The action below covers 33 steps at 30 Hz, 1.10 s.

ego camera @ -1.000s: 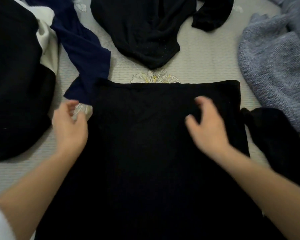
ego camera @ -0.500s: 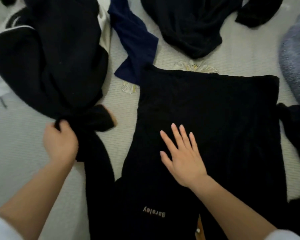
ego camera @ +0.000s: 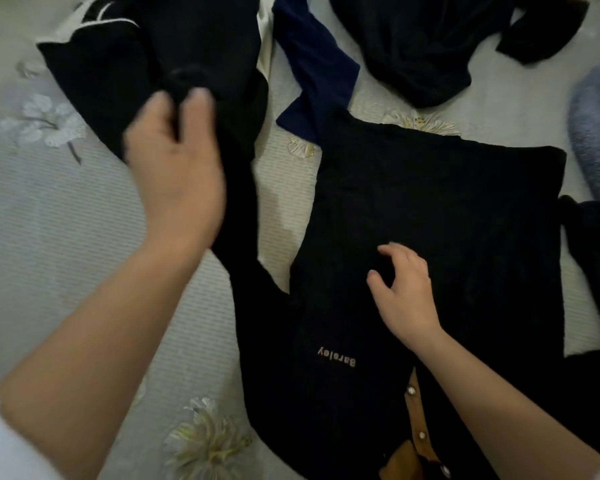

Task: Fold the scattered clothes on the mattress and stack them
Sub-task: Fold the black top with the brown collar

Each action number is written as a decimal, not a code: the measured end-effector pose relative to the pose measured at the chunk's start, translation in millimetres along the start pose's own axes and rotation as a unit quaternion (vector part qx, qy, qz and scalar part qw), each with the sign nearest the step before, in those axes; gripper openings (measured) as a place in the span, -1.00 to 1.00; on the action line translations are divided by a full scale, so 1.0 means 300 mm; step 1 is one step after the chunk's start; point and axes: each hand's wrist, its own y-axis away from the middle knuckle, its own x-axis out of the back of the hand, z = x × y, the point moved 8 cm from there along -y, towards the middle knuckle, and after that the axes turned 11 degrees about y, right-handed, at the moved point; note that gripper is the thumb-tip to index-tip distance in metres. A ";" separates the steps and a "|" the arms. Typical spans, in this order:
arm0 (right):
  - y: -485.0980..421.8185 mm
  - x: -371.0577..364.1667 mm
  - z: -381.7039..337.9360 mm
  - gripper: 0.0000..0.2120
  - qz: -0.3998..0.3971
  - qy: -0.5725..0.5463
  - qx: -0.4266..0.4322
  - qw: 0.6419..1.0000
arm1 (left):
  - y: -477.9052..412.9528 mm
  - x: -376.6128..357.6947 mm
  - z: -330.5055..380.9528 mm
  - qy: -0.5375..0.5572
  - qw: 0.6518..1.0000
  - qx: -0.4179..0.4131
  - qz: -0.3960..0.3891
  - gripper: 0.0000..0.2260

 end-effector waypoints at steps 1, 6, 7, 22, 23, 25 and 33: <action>0.018 0.005 0.023 -0.68 0.006 -0.069 -0.044 0.997 | 0.061 -0.088 0.049 -0.002 0.996 -0.014 -0.091 -0.79; 0.116 -0.058 0.155 -0.76 -0.023 -0.507 -0.305 0.806 | 0.501 -0.335 -0.064 -0.117 0.836 0.069 -0.531 -0.53; 0.139 -0.070 0.181 -0.71 -0.031 -0.528 -0.335 0.780 | 0.518 -0.292 -0.118 -0.140 0.846 0.080 -0.508 -0.54; -0.075 0.061 0.205 -0.34 0.046 -0.061 -0.238 0.968 | 0.634 -0.011 -0.412 -0.231 0.885 0.111 -0.390 -0.65; -0.106 0.070 0.196 -0.45 0.040 -0.029 -0.224 0.973 | 0.632 -0.009 -0.406 -0.234 0.881 0.104 -0.398 -0.66; -0.157 0.116 0.184 -0.71 0.080 -0.034 -0.204 0.975 | 0.626 0.011 -0.402 -0.245 0.876 0.068 -0.409 -0.65; -0.002 0.057 0.455 -0.81 0.113 -0.517 -0.427 0.733 | 0.756 0.092 -0.418 -0.286 0.811 0.006 -0.511 -0.50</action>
